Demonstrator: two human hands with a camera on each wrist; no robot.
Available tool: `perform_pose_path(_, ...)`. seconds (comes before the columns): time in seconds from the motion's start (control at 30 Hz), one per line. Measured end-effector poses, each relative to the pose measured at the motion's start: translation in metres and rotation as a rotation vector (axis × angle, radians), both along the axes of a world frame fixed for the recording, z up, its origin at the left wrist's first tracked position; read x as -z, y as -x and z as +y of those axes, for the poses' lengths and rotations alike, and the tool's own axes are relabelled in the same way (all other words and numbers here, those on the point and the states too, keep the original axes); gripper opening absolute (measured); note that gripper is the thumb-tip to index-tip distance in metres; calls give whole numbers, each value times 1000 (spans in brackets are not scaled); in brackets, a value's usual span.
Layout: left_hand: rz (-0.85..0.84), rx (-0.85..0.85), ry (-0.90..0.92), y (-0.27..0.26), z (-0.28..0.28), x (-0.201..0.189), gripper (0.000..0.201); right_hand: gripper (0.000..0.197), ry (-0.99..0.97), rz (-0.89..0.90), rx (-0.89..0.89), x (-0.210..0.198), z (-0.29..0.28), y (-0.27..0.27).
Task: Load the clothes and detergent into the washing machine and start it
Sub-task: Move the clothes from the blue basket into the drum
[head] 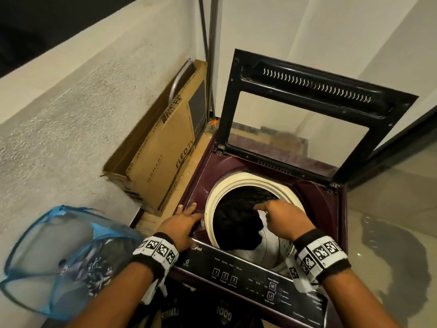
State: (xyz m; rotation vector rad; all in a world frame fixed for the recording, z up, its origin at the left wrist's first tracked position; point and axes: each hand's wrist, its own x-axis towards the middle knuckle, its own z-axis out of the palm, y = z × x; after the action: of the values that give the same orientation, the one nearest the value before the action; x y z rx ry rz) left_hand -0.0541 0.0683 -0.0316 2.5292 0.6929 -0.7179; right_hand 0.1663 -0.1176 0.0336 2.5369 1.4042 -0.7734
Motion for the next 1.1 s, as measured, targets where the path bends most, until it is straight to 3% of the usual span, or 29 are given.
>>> perform_pose_path(0.23,-354,-210,60,41,2,13,58,58,-55,-33,-149,-12,35,21)
perform_pose_path(0.33,-498,-396,-8,65,13,5,47,52,-107,-20,-242,-21,70,48)
perform_pose_path(0.5,-723,-806,-138,155,46,-2,40,28,-268,52,-464,-33,149,127)
perform_pose_path(0.7,-672,-1291,-297,296,78,5,29,44,-246,73,-746,-10,258,244)
perform_pose_path(0.87,-559,-1509,-277,390,92,54,38,16,-190,167,-1032,18,351,347)
perform_pose_path(0.97,-496,-1521,-153,416,104,90,47,19,-28,108,-1212,62,402,399)
perform_pose_path(1.1,-523,-1399,-64,427,114,125,54,35,233,5,-1436,126,442,466)
